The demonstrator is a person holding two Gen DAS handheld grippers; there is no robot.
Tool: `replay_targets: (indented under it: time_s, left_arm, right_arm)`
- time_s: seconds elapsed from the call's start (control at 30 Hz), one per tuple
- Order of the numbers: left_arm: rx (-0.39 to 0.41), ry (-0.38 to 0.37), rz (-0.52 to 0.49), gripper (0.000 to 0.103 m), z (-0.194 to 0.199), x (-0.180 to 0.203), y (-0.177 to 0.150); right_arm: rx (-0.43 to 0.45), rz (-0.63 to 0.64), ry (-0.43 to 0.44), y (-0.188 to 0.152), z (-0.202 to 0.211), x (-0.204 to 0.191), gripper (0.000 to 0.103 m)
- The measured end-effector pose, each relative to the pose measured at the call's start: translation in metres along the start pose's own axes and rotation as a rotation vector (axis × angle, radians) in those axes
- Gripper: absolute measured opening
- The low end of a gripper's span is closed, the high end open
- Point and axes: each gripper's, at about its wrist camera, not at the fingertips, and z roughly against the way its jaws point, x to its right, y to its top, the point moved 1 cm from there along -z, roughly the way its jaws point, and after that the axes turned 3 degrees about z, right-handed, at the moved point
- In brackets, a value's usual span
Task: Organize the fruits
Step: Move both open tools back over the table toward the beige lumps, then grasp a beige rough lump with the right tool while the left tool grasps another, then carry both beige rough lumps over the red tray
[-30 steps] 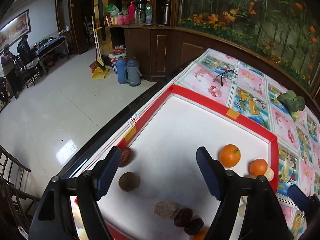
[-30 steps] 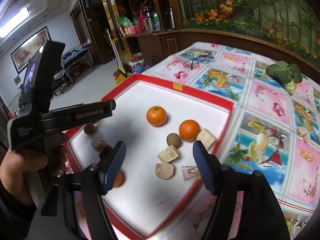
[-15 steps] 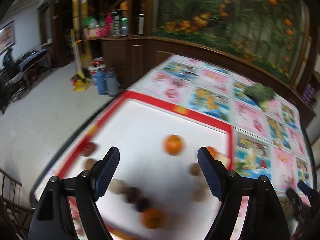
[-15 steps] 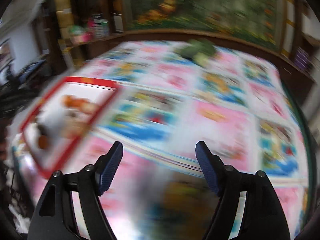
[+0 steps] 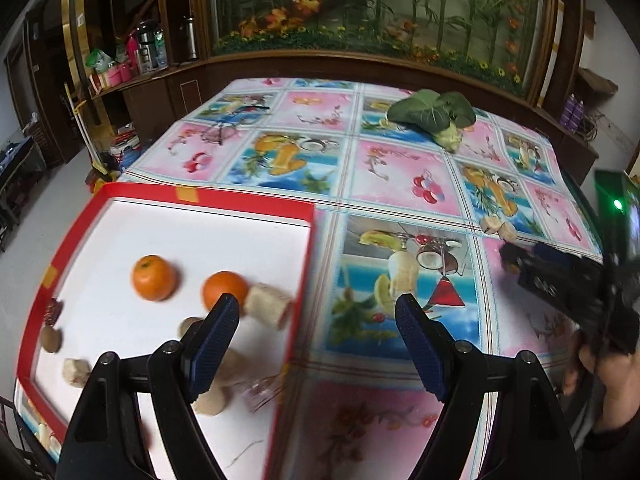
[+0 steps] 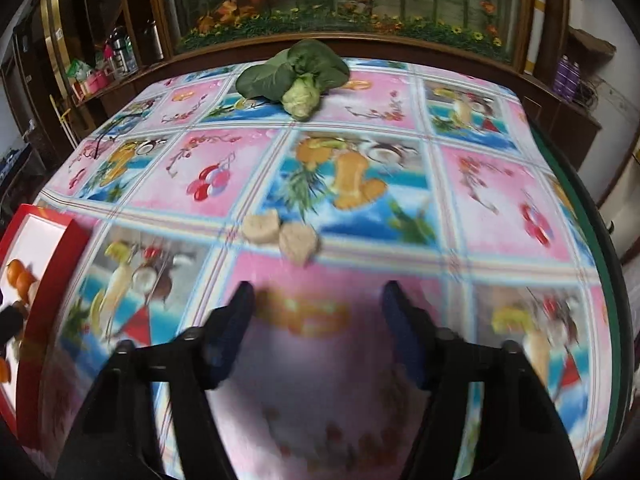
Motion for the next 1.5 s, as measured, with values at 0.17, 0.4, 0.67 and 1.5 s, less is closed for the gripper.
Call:
replay_targets:
  time_s: [0.17, 0.4, 0.67, 1.5]
  left_arm:
    - [-0.026, -0.010, -0.032, 0.080, -0.015, 0.022, 0.003]
    - [-0.054, -0.063, -0.104, 0.080, -0.040, 0.081, 0.011]
    - [-0.070, -0.101, -0.181, 0.080, -0.084, 0.162, 0.027]
    - [-0.039, -0.181, -0.179, 0.022, 0.004, 0.101, -0.032]
  right_arm:
    - [0.004, -0.006, -0.005, 0.013, -0.014, 0.006, 0.031]
    - [0.004, -0.043, -0.054, 0.002, -0.003, 0.044, 0.024]
    - [0.015, -0.135, -0.049, -0.032, 0.027, 0.085, 0.023]
    - [0.059, -0.097, 0.014, -0.089, 0.099, 0.042, 0.024]
